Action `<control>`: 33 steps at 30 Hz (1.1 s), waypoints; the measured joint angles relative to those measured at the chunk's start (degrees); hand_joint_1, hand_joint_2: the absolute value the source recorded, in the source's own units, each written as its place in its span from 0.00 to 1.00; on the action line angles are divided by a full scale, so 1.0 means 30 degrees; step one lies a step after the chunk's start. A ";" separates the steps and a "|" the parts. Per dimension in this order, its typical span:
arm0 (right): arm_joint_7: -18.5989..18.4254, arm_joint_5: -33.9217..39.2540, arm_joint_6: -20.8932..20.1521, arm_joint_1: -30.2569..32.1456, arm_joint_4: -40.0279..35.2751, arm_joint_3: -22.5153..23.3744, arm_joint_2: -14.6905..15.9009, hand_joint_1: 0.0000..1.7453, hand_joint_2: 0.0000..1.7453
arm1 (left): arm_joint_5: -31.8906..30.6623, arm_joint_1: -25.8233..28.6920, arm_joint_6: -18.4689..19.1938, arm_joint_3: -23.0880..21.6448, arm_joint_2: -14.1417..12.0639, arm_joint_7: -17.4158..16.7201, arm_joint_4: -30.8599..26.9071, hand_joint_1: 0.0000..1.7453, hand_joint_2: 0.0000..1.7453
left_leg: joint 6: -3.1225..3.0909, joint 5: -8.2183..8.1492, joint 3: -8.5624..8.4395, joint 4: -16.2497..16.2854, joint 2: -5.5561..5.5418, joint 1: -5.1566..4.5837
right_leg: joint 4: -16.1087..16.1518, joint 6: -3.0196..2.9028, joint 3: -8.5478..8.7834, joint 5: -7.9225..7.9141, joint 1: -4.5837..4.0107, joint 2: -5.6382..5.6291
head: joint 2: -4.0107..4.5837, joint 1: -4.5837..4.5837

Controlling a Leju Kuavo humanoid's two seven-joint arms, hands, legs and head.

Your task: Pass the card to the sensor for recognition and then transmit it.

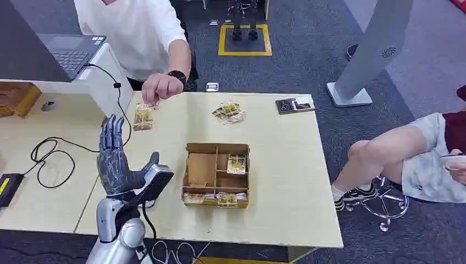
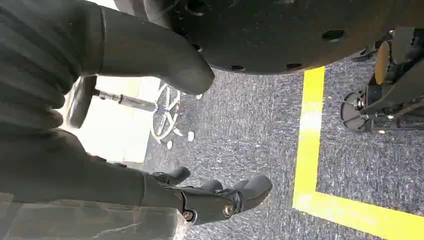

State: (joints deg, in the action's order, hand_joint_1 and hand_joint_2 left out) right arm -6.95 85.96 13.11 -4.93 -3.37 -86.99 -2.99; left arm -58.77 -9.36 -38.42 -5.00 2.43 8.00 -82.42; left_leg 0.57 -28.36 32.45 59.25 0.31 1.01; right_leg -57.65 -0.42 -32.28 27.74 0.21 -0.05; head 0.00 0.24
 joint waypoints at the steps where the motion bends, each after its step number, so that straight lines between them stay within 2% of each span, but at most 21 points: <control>1: 0.0000 0.0000 0.0000 -0.0001 0.0000 -0.0014 0.0000 0.00 1.00 | -0.0022 0.0034 0.0000 0.0159 0.0072 0.0000 -0.0043 0.00 1.00 | 0.0000 0.0000 0.0000 0.0000 0.0000 0.0000 | 0.0000 0.0000 0.0000 0.0000 0.0000 0.0000 | 0.0000 -0.0007; 11: 0.0000 -0.0073 -0.0044 -0.0013 0.0000 -0.0167 0.0015 0.00 1.00 | -0.1630 -0.0478 0.0000 0.0298 0.0094 -0.0831 0.0342 0.00 1.00 | 0.0000 0.0001 -0.0003 0.0001 0.0000 0.0000 | 0.0000 0.0000 -0.0001 -0.0001 0.0000 0.0000 | 0.0000 0.0000; 12: 0.0000 -0.0073 -0.0044 -0.0014 -0.0007 -0.0197 0.0015 0.00 1.00 | -0.1902 -0.0593 0.0000 0.0298 0.0094 -0.0823 0.0430 0.98 1.00 | 0.0000 0.0002 -0.0003 0.0001 0.0001 0.0000 | 0.0000 0.0000 -0.0001 -0.0002 0.0000 -0.0001 | 0.0000 -0.0007; 19: 0.0000 -0.0073 -0.0036 -0.0018 -0.0037 -0.0429 0.0051 0.00 1.00 | -0.3780 -0.0898 0.0000 0.0771 0.0333 -0.0256 0.0583 1.00 1.00 | 0.0001 0.0001 -0.0001 0.0001 0.0001 -0.0001 | -0.0001 0.0001 -0.0001 -0.0002 0.0000 -0.0002 | 0.0000 0.0000; 33: 0.0007 -0.0066 -0.0029 -0.0015 -0.0073 -0.0539 0.0066 0.00 1.00 | -0.4481 -0.0916 0.0000 0.1871 0.1064 0.0990 0.0583 1.00 1.00 | 0.0001 0.0001 0.0000 0.0000 0.0001 0.0000 | -0.0002 0.0000 0.0000 -0.0002 0.0000 -0.0002 | 0.0000 0.0000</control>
State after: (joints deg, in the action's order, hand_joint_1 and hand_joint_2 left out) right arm -6.93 85.77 13.03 -4.97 -3.58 -88.61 -2.80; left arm -72.22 -12.10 -38.42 0.61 5.62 10.97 -80.67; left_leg 0.57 -28.36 32.45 59.25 0.31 1.01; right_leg -57.66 -0.42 -32.28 27.74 0.21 -0.06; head 0.00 0.24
